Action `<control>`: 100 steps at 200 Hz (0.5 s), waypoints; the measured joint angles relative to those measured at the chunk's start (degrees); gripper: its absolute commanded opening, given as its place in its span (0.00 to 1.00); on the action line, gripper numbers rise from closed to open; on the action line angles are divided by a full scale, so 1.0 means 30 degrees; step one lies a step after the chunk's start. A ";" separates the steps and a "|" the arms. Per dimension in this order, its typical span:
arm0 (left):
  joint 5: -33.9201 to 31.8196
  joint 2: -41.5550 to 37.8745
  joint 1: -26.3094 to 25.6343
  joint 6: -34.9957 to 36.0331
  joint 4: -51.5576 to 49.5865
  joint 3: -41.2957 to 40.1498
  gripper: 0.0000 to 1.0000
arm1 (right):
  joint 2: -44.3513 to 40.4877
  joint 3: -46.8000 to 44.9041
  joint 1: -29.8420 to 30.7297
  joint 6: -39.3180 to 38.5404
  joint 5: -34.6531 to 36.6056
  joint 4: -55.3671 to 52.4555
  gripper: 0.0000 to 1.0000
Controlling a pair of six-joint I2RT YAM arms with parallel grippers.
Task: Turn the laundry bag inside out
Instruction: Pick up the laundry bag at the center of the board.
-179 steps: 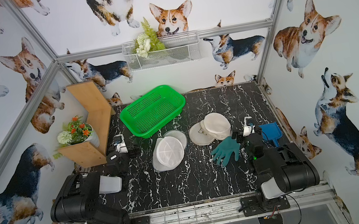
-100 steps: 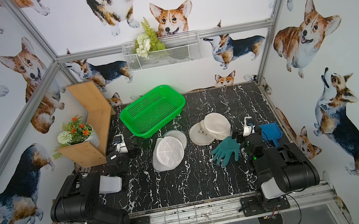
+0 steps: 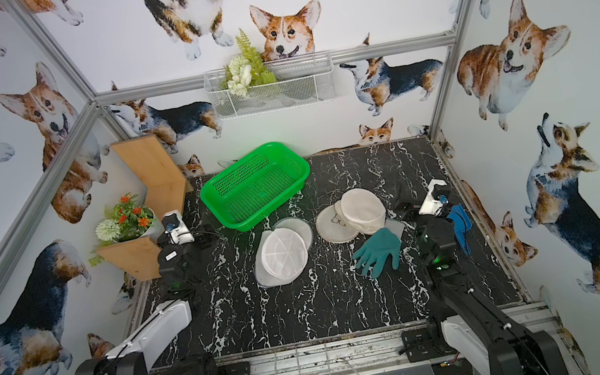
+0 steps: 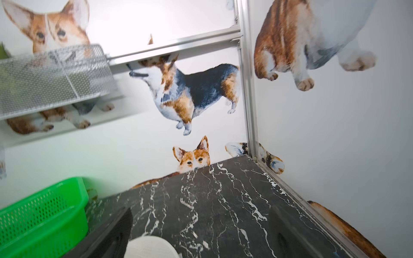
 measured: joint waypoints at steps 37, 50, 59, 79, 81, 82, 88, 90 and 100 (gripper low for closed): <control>-0.1399 -0.1749 0.0743 -0.2565 -0.7009 0.3206 1.00 | -0.1596 0.0758 -0.0306 0.3832 -0.1574 -0.6324 0.94; -0.0444 -0.2164 0.0758 -0.3402 -0.9326 0.3898 1.00 | -0.1676 0.1035 -0.0306 0.4794 -0.2776 -0.7672 0.88; 0.0408 -0.2324 0.0721 -0.3920 -1.0571 0.4277 1.00 | -0.1508 0.1392 -0.0255 0.5508 -0.3840 -0.8371 0.86; 0.2390 -0.2346 0.0255 -0.5297 -1.2764 0.4728 1.00 | -0.0255 0.2739 0.0641 0.6433 -0.5945 -0.9639 0.85; 0.2674 -0.2317 0.0131 -0.5472 -1.3034 0.4750 1.00 | -0.0095 0.2892 0.0831 0.6484 -0.6069 -0.9785 0.85; 0.2769 -0.2310 0.0087 -0.5515 -1.3114 0.4758 1.00 | -0.0051 0.2943 0.0889 0.6506 -0.6105 -0.9828 0.85; 0.3439 -0.2178 -0.0306 -0.5894 -1.3850 0.4918 1.00 | 0.0452 0.3395 0.1596 0.6805 -0.6419 -1.0120 0.85; 0.3628 -0.2135 -0.0430 -0.5996 -1.4069 0.4976 1.00 | 0.0605 0.3534 0.1858 0.6805 -0.6557 -1.0193 0.85; 0.4619 -0.1843 -0.1239 -0.6601 -1.4826 0.5311 1.00 | 0.1472 0.4240 0.3286 0.6754 -0.7067 -1.0455 0.85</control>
